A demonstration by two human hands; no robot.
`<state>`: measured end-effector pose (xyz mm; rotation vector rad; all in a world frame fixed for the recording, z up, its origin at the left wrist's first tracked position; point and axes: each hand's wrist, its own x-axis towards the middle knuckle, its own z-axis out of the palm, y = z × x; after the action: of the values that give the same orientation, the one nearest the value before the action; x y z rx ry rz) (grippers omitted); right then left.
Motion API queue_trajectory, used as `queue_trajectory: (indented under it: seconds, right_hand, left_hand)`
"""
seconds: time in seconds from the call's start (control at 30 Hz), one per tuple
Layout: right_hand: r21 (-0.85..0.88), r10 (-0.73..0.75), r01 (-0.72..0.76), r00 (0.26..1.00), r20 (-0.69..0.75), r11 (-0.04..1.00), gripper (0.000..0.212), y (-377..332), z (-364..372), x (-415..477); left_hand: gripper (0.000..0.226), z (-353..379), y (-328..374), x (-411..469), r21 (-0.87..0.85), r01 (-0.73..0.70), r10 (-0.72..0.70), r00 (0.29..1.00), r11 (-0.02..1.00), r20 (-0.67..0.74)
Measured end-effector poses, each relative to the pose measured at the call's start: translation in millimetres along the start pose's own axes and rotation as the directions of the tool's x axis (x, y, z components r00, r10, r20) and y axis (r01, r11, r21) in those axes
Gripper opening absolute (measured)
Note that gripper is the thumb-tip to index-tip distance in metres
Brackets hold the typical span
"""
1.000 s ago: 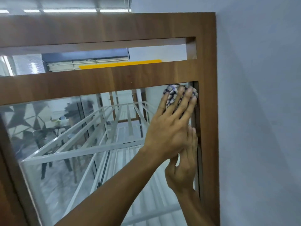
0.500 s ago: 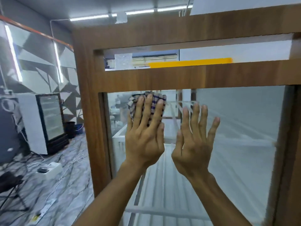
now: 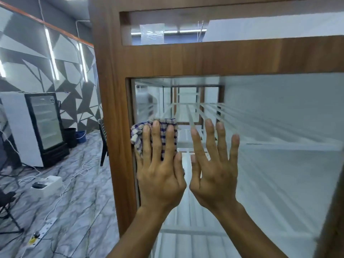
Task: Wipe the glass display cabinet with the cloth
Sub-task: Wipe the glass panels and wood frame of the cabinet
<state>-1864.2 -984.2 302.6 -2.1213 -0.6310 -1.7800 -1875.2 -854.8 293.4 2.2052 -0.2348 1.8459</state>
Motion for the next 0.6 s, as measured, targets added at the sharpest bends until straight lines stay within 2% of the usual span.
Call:
queue_trajectory:
  seconds: [0.07,0.13,0.27,0.43,0.6]
  right_hand:
    - [0.02,0.0,0.0,1.0,0.008,1.0,0.049,9,-4,-9]
    - [-0.01,0.072,-0.072,0.997,-0.012,0.997,0.05,26,-10,-13]
    - [-0.073,0.23,-0.238,0.968,-0.102,0.969,0.052,74,-32,-18]
    - [-0.109,0.267,-0.281,0.955,-0.129,0.954,0.053,120,-54,-28]
    - [-0.188,0.299,-0.325,0.942,-0.154,0.927,0.053,157,-72,-35]
  left_hand:
    - [0.057,1,4,-1,0.012,0.013,-0.013,1.0,1.0,0.011]
    - [0.058,5,16,6,0.017,-0.006,0.005,1.0,1.0,0.024]
    - [0.057,23,63,16,-0.018,-0.164,0.165,0.985,0.986,0.058]
    - [0.056,48,132,30,-0.012,-0.251,0.252,0.965,0.968,0.072]
    - [0.056,61,166,36,-0.038,-0.347,0.349,0.934,0.937,0.08]
